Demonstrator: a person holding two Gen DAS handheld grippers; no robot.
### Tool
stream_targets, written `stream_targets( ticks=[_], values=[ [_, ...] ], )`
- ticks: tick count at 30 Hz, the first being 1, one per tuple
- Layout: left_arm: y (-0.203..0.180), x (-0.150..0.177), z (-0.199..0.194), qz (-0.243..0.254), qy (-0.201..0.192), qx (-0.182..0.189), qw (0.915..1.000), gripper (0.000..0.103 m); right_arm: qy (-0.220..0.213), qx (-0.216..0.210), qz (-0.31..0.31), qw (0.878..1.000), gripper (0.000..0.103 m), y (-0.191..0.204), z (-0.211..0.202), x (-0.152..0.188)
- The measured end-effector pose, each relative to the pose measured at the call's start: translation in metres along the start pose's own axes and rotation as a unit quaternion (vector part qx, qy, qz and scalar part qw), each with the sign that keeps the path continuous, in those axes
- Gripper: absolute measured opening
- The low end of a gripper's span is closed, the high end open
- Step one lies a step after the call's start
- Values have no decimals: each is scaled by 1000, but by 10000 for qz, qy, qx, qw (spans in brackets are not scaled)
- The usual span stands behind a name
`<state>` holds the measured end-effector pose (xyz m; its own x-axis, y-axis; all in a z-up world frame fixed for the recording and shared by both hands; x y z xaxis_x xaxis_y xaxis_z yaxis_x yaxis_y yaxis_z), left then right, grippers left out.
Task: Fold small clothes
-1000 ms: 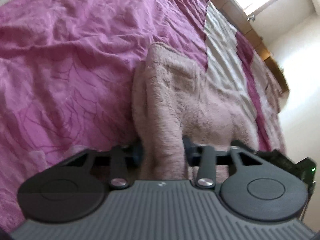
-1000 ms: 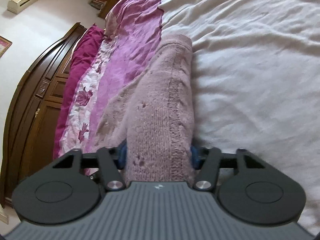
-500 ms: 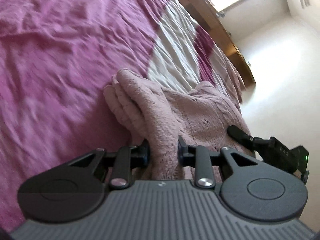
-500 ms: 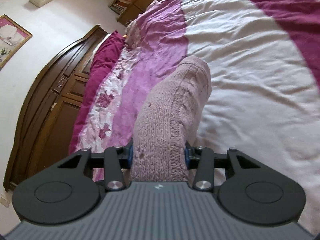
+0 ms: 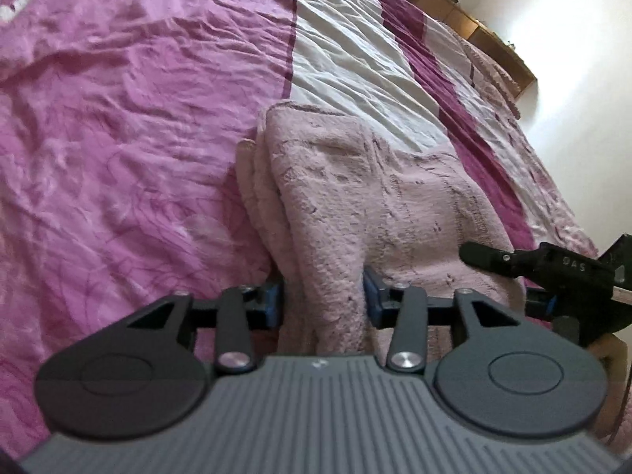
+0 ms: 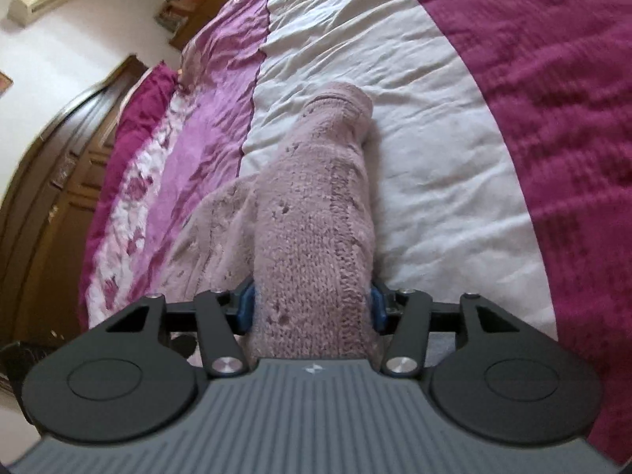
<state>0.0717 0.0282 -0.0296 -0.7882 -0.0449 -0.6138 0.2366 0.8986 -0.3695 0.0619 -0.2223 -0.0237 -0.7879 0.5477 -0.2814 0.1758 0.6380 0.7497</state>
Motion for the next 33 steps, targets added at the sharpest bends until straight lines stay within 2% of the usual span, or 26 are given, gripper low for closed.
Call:
stream_targets(
  ticks=[3, 8, 12, 14, 17, 26, 29, 33],
  values=[
    [-1, -1, -3, 123, -4, -182, 9998, 49, -123, 13, -133, 9998, 67, 0, -6, 4],
    [-11, -1, -20, 360, -55, -587, 9976, 50, -433, 349, -480, 9973, 74, 14, -27, 11],
    [-22, 5, -37, 585, -96, -923, 9940, 67, -680, 549, -862, 9924, 79, 25, -51, 23],
    [-26, 10, -41, 640, -98, -987, 9930, 69, -710, 615, -1000, 9905, 81, 29, -60, 33],
    [-32, 22, -45, 644, 24, -1010, 9928, 79, -709, 757, -1103, 9885, 84, 30, -68, 47],
    [-42, 57, -38, 775, 507, -1167, 9888, 79, -433, 1301, -1478, 9795, 91, 24, -67, 94],
    [-44, 64, -28, 855, 689, -1392, 9842, 79, -251, 1535, -1661, 9738, 92, 18, -56, 108],
    [-47, 74, -17, 917, 917, -1487, 9803, 79, -171, 1740, -1727, 9693, 93, 12, -48, 114]
  ],
)
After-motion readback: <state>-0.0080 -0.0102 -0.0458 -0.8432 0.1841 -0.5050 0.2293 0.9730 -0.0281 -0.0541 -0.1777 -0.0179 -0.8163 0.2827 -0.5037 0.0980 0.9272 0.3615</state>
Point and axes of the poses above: each gripper's, at about its wrist camera, not at the fingertips, and z roughly the way its jaws point, y to its left, x to its underside, the point moved 8 cm from there along z, roughly the way its jaws point, and after that the axes turned 8 degrees about z, right-handed, at the moved point
